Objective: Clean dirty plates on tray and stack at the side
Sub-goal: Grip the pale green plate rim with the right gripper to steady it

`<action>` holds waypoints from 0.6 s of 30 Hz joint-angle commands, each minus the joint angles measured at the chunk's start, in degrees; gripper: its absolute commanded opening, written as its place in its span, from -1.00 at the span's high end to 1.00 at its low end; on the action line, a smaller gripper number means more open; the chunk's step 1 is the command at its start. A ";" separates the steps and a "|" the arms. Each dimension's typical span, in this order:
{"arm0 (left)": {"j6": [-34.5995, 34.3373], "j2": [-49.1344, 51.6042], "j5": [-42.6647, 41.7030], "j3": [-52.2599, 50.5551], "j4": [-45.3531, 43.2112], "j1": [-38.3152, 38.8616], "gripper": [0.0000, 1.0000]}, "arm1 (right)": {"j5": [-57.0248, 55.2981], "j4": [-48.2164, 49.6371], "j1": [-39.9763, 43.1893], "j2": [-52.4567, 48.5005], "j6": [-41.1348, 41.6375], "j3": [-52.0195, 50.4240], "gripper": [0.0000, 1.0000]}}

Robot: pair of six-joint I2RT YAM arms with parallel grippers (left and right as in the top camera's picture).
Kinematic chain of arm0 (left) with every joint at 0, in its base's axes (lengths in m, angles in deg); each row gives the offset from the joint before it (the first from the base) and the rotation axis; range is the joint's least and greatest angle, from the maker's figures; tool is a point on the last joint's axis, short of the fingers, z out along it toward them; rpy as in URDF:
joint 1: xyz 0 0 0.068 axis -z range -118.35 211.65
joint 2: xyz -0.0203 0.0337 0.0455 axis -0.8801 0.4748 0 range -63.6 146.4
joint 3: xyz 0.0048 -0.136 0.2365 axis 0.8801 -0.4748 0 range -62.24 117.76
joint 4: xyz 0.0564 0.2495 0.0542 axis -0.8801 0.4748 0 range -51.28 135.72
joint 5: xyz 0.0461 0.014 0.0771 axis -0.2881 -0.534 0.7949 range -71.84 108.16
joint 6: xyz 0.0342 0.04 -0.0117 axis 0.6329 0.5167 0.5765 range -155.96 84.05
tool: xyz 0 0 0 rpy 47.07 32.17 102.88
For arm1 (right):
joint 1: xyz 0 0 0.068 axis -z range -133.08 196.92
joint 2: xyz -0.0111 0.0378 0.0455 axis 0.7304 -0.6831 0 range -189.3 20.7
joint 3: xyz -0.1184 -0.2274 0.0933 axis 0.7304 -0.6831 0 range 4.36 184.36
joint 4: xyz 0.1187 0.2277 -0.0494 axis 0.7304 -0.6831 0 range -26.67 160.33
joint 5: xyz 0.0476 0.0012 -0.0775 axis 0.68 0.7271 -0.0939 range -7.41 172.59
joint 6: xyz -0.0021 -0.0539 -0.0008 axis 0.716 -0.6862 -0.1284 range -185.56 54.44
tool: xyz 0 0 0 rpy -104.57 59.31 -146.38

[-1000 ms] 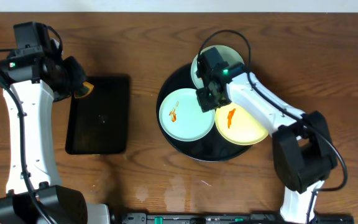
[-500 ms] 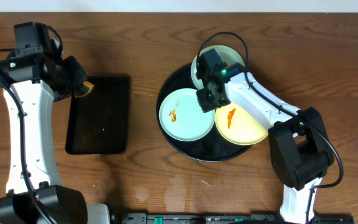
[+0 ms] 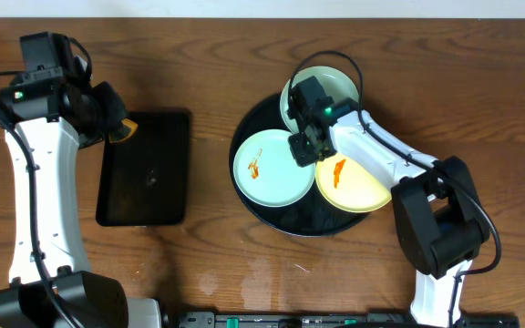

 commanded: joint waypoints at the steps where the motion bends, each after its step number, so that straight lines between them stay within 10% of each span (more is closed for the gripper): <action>1: -0.31 -0.02 0.46 -0.24 0.13 -0.13 0.85 | -0.61 0.72 -0.55 -0.44 -0.55 -1.09 0.28; 18: 0.22 -0.02 -3.56 -0.24 -0.15 -0.09 0.85 | -0.13 1.25 -0.57 -0.46 -0.52 -1.75 0.95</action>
